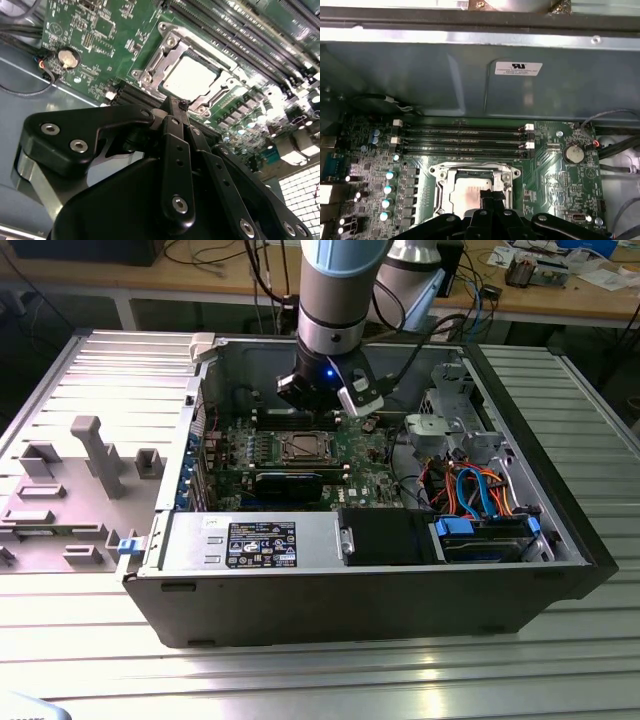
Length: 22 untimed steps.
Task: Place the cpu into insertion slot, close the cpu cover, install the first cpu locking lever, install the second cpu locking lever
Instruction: 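Install the second cpu locking lever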
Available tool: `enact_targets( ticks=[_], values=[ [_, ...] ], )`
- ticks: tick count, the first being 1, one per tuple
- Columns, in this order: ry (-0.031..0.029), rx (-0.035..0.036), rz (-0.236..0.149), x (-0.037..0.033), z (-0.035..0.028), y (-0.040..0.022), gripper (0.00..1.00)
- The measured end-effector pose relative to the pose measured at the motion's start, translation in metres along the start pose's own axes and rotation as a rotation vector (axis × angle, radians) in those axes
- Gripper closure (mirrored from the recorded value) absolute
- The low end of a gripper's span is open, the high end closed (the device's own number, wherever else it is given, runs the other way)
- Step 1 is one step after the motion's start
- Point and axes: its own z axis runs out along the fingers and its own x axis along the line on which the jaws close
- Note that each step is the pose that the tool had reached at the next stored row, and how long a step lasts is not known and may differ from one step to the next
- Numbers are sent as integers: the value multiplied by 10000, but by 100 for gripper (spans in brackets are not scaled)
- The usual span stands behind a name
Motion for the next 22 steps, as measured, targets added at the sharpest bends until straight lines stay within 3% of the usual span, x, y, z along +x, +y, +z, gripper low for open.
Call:
enact_targets(
  ticks=[6, 7, 8, 9, 10, 11, 22],
  values=[
    [-1, 3, 1, 3, -14, -55, 89],
    [0, 30, 1, 2, -15, -55, 89],
    [5, 132, 1, 2, -15, -56, 89],
    [16, 377, 1, 2, -16, -56, 89],
    [22, 554, 1, 2, -16, -56, 89],
    [25, 614, 0, 2, -14, -57, 89],
    [25, 615, 2, 7, -39, -170, 89]
  ],
)
